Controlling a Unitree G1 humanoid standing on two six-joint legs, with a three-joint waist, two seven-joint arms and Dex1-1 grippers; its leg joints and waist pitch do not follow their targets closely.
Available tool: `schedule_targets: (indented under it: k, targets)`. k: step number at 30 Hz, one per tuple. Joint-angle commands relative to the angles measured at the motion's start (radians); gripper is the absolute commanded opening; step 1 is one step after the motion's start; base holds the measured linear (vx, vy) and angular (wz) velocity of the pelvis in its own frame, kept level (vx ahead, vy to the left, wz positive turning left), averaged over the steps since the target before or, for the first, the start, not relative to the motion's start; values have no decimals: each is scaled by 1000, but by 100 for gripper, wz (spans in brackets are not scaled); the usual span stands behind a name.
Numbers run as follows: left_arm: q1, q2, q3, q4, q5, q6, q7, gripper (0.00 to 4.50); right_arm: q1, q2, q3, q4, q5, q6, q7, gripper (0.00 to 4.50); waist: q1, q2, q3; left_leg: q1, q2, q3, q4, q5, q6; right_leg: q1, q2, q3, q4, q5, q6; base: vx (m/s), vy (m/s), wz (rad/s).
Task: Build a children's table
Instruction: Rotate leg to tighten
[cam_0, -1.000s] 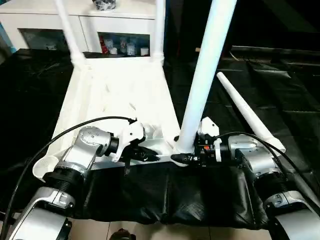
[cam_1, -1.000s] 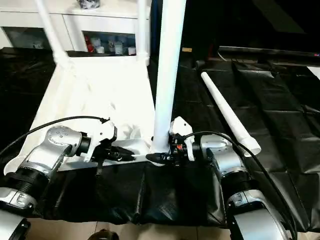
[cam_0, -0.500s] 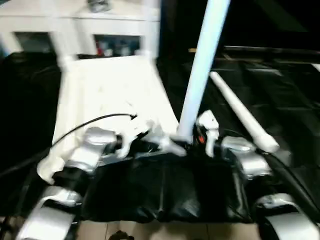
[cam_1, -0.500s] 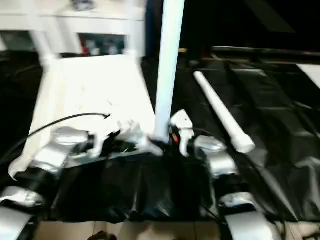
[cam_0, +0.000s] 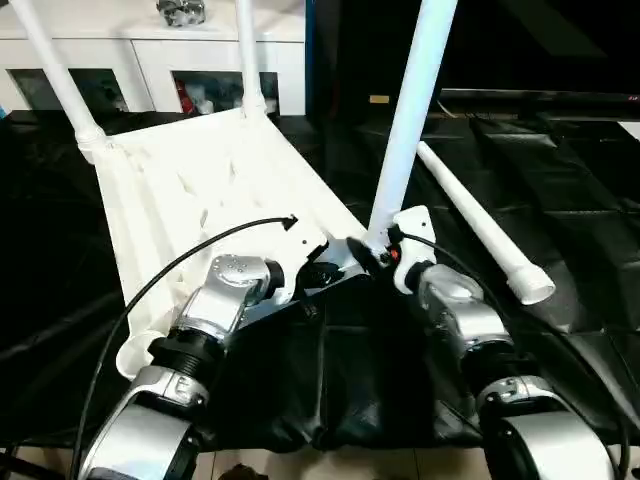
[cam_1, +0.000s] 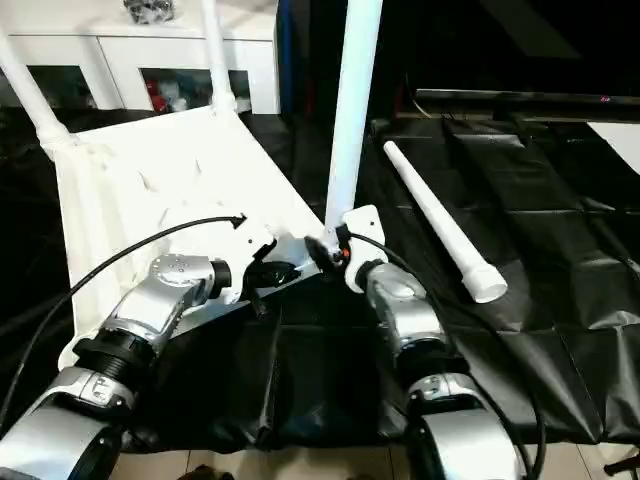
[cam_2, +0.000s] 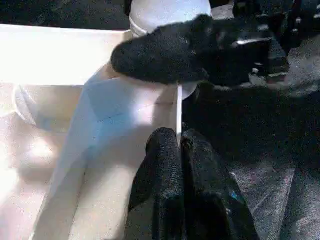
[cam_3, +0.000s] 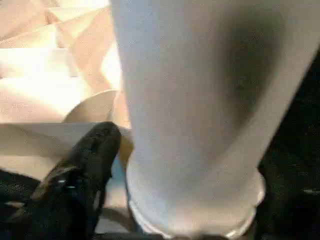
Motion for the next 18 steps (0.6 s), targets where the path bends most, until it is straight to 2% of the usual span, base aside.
schedule_targets:
  k: [1, 2, 4, 6, 8, 9, 13, 16, 18]
  targets:
    - [-3, -12, -34, -38, -55, -74, -91, 0, 17, 4, 101, -30, 5, -18, 185, 413, 3, -8, -65, 10, 27, -16, -62, -242, 52, 50, -62, 52, -84, -242, -196, 0, 0, 0]
    - [2, 5, -37, -44, -60, -90, -123, 0, 26, -25, 117, -42, 2, -24, 237, 413, 2, -8, -65, 10, 28, -16, -62, -244, 52, 49, -62, 52, -83, -245, -196, 0, 0, 0]
    - [2, 5, -37, -44, -60, -90, -123, 0, 26, -25, 117, -42, 2, -24, 237, 413, 2, -8, -64, 10, 29, -16, -63, -249, 52, 48, -61, 52, -84, -258, -196, 0, 0, 0]
    - [18, 52, -49, -66, -78, -127, -223, 0, 43, -87, 147, -69, 8, -33, 374, 413, 7, -7, -63, 13, 31, -16, -64, -264, 48, 48, -61, 51, -87, -283, -195, 0, 0, 0]
    - [28, 79, -57, -82, -92, -144, -290, 0, 53, -118, 162, -92, 14, -35, 457, 413, 10, -6, -63, 12, 34, -16, -64, -263, 49, 47, -60, 52, -83, -266, -199, 0, 0, 0]
    - [35, 113, -67, -92, -98, -157, -359, 0, 62, -152, 177, -119, 27, -26, 561, 413, 10, -8, -65, 10, 34, -15, -64, -255, 54, 49, -59, 52, -79, -245, -205, 0, 0, 0]
    - [33, 143, -74, -87, -95, -173, -409, 0, 64, -179, 191, -137, 33, -24, 654, 413, 17, -6, -66, 12, 37, -14, -61, -239, 65, 45, -59, 52, -72, -201, -229, 0, 0, 0]
    - [28, 161, -76, -75, -92, -189, -442, 0, 63, -199, 212, -145, 30, -22, 722, 388, 22, -5, -65, 14, 38, -14, -62, -244, 54, 45, -62, 53, -73, -217, -234, 0, 0, 0]
    - [25, 179, -81, -65, -91, -206, -475, 0, 60, -211, 234, -154, 30, -17, 773, 356, 28, -9, -65, 14, 37, -14, -62, -244, 51, 46, -63, 53, -73, -227, -229, 0, 0, 0]
